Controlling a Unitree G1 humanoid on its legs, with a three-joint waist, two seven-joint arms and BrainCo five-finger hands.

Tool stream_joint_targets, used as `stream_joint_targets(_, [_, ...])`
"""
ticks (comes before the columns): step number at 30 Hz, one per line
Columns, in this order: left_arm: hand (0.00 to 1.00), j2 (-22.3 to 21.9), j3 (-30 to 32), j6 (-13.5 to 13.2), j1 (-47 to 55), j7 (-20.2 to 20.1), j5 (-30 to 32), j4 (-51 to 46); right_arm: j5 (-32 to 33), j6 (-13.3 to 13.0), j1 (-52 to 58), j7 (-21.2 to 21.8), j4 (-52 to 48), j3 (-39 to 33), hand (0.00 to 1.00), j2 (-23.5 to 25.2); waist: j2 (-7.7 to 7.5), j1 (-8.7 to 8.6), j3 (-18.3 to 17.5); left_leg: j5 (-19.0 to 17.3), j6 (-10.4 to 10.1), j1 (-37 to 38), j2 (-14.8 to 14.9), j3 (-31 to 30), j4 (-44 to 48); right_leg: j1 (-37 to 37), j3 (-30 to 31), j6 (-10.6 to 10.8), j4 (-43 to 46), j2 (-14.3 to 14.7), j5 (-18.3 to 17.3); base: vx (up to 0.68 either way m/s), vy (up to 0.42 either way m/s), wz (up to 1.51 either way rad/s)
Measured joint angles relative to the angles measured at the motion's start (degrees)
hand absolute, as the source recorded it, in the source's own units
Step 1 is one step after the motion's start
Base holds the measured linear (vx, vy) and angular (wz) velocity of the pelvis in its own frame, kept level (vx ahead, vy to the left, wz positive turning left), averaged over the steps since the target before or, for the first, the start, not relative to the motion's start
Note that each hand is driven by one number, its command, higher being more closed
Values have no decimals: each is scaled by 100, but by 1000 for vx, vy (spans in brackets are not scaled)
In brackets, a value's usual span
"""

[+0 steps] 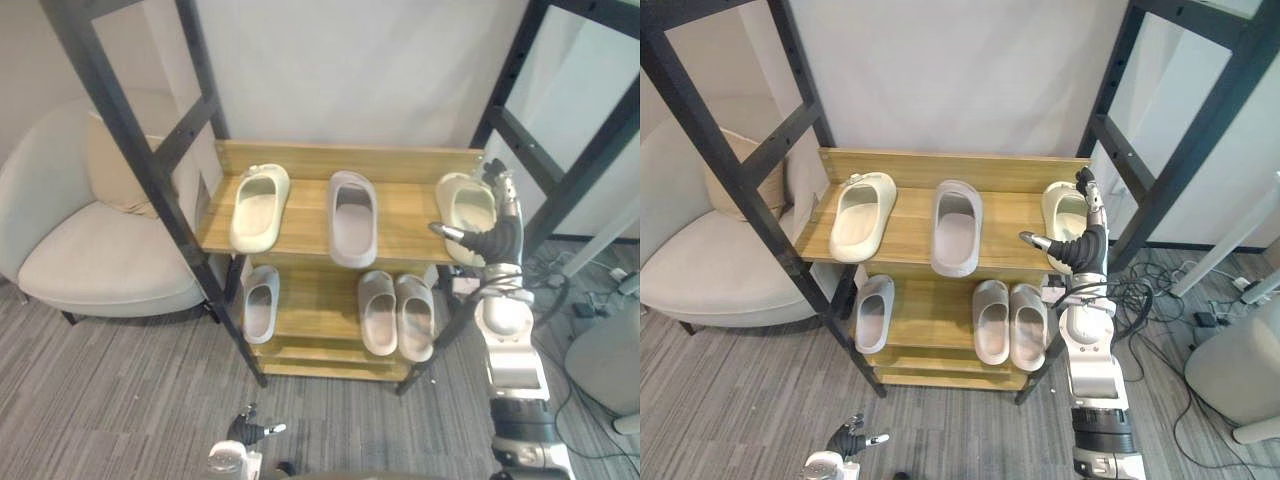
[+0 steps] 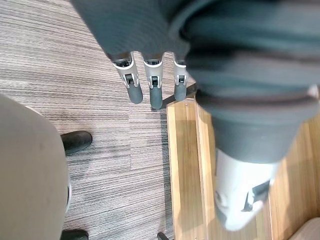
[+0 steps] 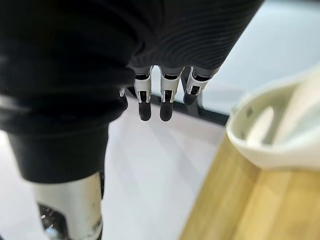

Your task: Organize the slippers on the shoe rack

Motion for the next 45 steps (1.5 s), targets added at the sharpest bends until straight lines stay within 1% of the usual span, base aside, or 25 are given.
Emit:
stream_joint_targets(5, [0,1,0,-6,-20,-6,-1,-5,-4,94,-479,4,651,22,0,-39,-12,32,20,0,2,-63,-14,-50,1,13,-64,-6,-107,1,40,13,-13,6])
stream_joint_targets(7, [0,20,0,-6,-37,-6,-5,-6,-2,168,-662,7,957,66,0,-128,-45,40,56,-2,2,-64,-23,-102,0,55,-91,-9,-158,1,42,10,-13,7])
stream_joint_targets(11, [0,54,-39,-13,-87,-62,-6,-5,50,216,-982,58,1339,93,0,-133,-67,45,152,-2,2,-67,-24,-103,-1,53,-95,-11,-161,1,44,-2,-4,1])
stream_joint_targets(13, [0,63,-50,-55,-95,-95,-7,-5,100,220,-1153,118,1511,246,0,-160,-75,60,177,-3,1,-68,-24,-103,-3,52,-96,-12,-164,0,44,0,0,0])
stream_joint_targets(19, [0,63,-58,-102,-131,-95,-12,-10,225,214,-1459,299,1712,583,0,-164,-70,90,258,-3,1,-69,-23,-103,-4,53,-100,-12,-168,0,44,-12,-5,0])
stream_joint_targets(22, [0,62,-69,-102,-154,-95,-11,-10,225,213,-1487,346,1717,616,0,-164,-76,144,263,-3,1,-74,-23,-106,-5,57,-110,-11,-183,0,44,0,0,0])
stream_joint_targets(29, [0,61,-68,-103,-160,-95,-12,-11,204,213,-1491,457,1748,788,0,-152,-77,168,266,-2,0,-76,-24,-109,-9,61,-116,-12,-184,0,45,0,0,0])
stream_joint_targets(36, [0,65,-65,-104,-165,-94,-113,-13,193,254,-1888,444,2347,795,0,-139,-73,202,286,-1,-1,-78,-24,-108,-13,60,-121,-12,-187,0,49,-10,-3,0])
stream_joint_targets(42, [0,63,-57,-104,-169,-95,-130,-131,185,382,-2362,435,2714,792,0,-148,-67,251,416,0,-2,-91,-23,-112,-14,59,-136,-11,-198,0,50,0,0,0])
stream_joint_targets(45, [0,66,-34,-104,-174,-94,-210,-140,146,433,-2589,428,2993,791,0,-149,-73,290,426,1,-3,-149,-27,-120,-13,53,-149,-7,-249,0,79,0,0,0])
